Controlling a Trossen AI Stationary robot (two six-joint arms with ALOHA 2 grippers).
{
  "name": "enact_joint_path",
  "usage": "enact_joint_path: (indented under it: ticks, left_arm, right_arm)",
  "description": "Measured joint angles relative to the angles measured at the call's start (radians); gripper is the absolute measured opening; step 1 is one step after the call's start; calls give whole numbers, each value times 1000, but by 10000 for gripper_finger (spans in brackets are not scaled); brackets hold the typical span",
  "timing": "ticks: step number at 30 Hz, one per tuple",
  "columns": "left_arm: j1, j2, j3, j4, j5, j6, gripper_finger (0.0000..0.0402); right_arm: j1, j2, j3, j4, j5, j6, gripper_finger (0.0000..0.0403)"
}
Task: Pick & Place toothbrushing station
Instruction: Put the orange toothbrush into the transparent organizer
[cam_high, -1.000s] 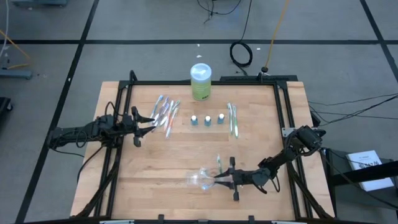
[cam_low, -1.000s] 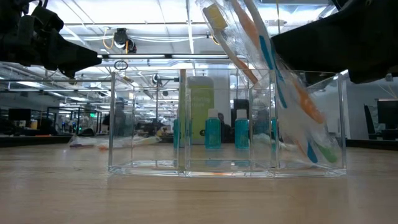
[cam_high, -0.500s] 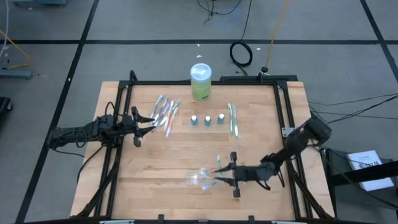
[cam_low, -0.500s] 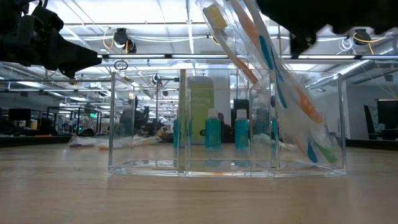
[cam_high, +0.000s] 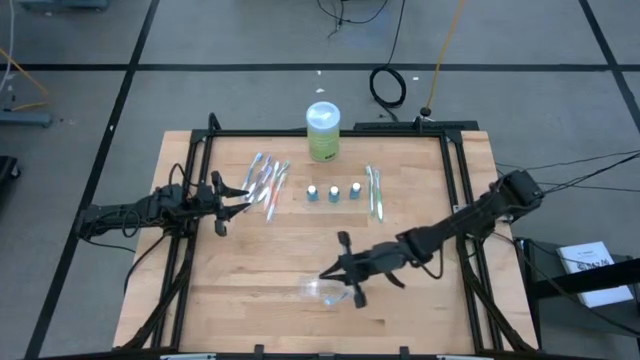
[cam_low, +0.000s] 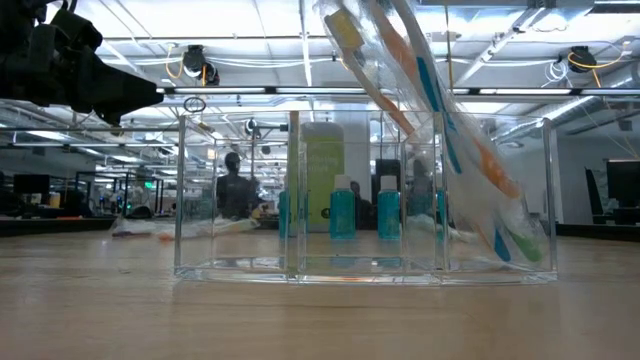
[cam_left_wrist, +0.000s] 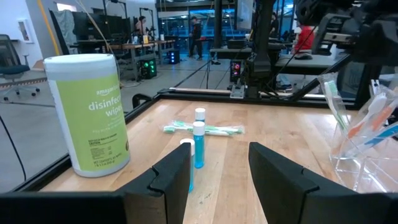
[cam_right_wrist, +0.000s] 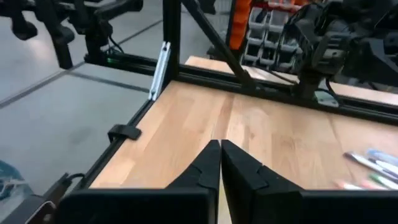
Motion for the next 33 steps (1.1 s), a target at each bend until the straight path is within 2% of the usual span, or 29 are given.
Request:
enact_joint_path:
  ticks: [4,8,14,24,29,33]
  left_arm:
    - [0,0,0,0,0,0,166]
    - [0,0,0,0,0,0,166]
    - [0,0,0,0,0,0,166]
    - [0,0,0,0,0,0,166]
    - [0,0,0,0,0,0,166]
    - [0,0,0,0,0,0,166]
  right_arm:
    - [-20,8,24,9,-56,0,1]
    - [-22,8,42,14,-63,15,1]
    - [-29,17,53,-18,-156,68,1]
    - [-21,44,50,-206,-160,158,0]
    - [7,32,51,-175,-136,137,0]
    - [3,17,51,-75,-103,87,0]
